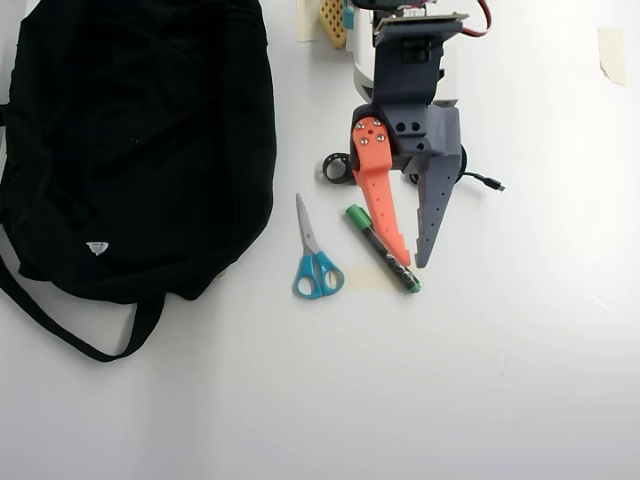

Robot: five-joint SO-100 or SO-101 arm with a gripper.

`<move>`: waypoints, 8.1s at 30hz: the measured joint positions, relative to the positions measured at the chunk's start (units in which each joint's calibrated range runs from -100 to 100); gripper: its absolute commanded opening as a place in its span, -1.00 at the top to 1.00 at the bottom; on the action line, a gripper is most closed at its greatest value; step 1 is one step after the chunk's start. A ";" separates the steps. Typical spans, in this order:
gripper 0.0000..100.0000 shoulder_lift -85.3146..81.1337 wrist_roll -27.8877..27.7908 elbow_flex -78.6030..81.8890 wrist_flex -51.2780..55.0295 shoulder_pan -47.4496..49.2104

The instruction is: Put the green marker into the black bag

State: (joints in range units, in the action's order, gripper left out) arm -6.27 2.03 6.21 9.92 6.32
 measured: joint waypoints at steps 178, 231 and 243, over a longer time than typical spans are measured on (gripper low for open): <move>0.51 42.84 -21.10 -22.33 59.34 4.34; 0.96 44.50 -20.22 -33.25 70.24 3.75; 0.96 44.50 -20.22 -44.42 80.98 3.89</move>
State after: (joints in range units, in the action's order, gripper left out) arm 38.23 -18.19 -38.21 90.90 10.21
